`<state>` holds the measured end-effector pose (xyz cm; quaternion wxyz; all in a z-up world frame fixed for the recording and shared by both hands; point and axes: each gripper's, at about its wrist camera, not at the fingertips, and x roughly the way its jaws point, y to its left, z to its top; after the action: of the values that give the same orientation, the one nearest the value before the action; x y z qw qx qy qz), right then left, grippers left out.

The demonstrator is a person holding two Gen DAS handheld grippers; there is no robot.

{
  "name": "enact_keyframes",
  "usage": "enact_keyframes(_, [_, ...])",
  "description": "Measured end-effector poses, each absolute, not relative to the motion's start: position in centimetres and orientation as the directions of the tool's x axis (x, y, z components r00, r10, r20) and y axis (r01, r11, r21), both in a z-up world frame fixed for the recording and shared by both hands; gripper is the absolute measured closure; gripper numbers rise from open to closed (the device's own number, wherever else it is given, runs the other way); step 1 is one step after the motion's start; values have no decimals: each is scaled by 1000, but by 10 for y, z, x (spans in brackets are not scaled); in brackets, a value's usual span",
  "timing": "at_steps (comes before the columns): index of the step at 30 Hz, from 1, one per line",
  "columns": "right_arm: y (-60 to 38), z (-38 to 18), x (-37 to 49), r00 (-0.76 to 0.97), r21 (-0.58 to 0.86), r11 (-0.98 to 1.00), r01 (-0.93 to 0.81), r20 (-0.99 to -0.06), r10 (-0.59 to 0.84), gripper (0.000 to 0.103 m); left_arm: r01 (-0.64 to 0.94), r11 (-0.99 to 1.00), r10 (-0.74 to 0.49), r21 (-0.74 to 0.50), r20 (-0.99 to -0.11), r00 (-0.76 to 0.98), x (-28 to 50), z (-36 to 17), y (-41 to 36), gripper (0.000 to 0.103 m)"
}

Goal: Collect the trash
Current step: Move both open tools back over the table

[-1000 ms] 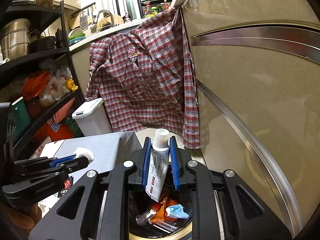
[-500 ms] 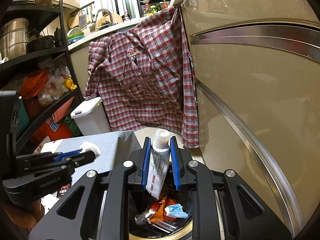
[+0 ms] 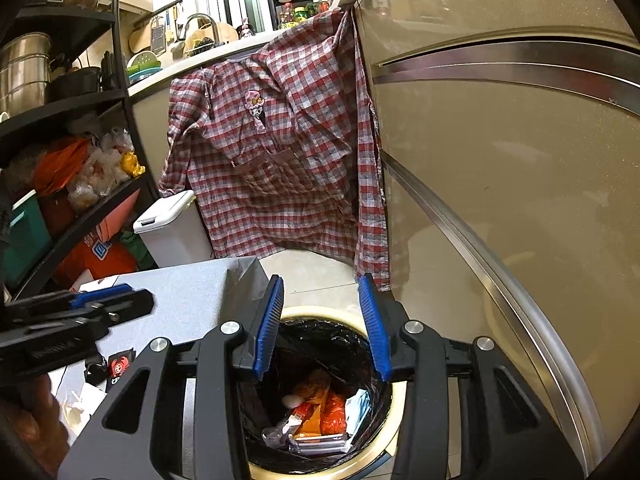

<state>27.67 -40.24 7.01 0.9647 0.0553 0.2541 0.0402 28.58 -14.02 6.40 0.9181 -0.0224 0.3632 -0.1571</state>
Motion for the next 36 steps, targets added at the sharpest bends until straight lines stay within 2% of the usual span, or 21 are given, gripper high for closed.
enact_keyframes(11, [-374, 73, 260, 872, 86, 990, -108, -470, 136, 62, 214, 974, -215, -74, -609, 764, 237, 104, -48, 66])
enact_keyframes(14, [-362, 76, 255, 872, 73, 988, -138, -465, 156, 62, 186, 981, -184, -60, -601, 778, 223, 112, -11, 71])
enact_keyframes(16, [-353, 75, 251, 866, 74, 983, -168, -466, 183, 65, 167, 985, -164, -50, -600, 783, 214, 114, 15, 72])
enact_keyframes(20, [-331, 71, 244, 844, 70, 967, -246, -476, 249, 81, 134, 990, -130, -39, -603, 787, 198, 108, 62, 76])
enact_keyframes(22, [-317, 67, 242, 827, 71, 955, -287, -485, 285, 84, 117, 992, -122, -47, -603, 788, 193, 102, 81, 77])
enact_keyframes(27, [-286, 54, 238, 776, 95, 921, -377, -511, 370, 84, 58, 989, -134, -138, -640, 756, 190, 60, 118, 78])
enact_keyframes(29, [-272, 46, 237, 759, 88, 910, -405, -522, 388, 84, 50, 987, -142, -155, -674, 725, 195, 46, 122, 79])
enact_keyframes(33, [-248, 34, 238, 725, 72, 885, -459, -546, 421, 83, 51, 984, -157, -172, -688, 708, 195, 32, 130, 79])
enact_keyframes(36, [-224, 25, 239, 685, 64, 852, -520, -564, 461, 75, 41, 978, -174, -204, -692, 701, 198, 24, 137, 79])
